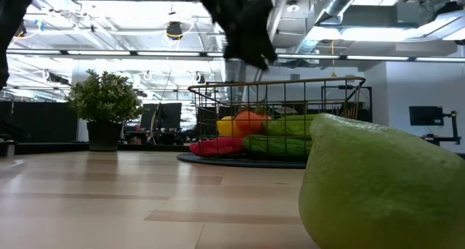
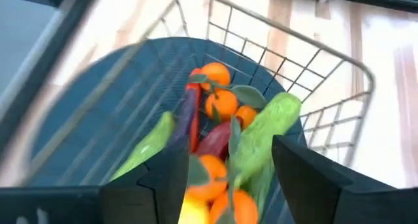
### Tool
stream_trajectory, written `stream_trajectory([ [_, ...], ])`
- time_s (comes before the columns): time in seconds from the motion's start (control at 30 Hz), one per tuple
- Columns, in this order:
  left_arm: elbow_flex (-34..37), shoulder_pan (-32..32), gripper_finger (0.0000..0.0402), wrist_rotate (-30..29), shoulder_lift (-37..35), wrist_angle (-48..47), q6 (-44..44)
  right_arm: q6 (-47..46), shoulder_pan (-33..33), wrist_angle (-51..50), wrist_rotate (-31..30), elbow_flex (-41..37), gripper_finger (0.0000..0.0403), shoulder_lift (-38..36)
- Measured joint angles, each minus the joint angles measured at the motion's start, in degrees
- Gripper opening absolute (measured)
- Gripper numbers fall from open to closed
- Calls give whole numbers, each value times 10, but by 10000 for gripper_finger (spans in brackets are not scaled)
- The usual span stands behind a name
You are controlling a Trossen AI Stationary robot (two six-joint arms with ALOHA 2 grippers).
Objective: Build produce basket
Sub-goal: Put the lemon into the wire basket
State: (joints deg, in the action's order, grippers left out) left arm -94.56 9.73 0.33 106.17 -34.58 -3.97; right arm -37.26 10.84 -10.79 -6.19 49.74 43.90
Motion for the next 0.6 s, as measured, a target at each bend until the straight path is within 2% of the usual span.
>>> stream_trajectory([
  [0.2, -66, -46, 206, -111, -73, -162, 16, -142, 80, -122, 5, 0, 25, 36],
  [0.3, -66, -80, 206, -192, -118, -249, -5, -200, 136, -155, -33, 0, 7, 79],
  [0.47, -66, -140, 206, -361, -176, -398, -143, -254, 206, -162, -101, 0, 4, 189],
  [0.6, -66, -179, 206, -431, -204, -477, -260, -320, 219, -161, -118, 0, 3, 275],
])
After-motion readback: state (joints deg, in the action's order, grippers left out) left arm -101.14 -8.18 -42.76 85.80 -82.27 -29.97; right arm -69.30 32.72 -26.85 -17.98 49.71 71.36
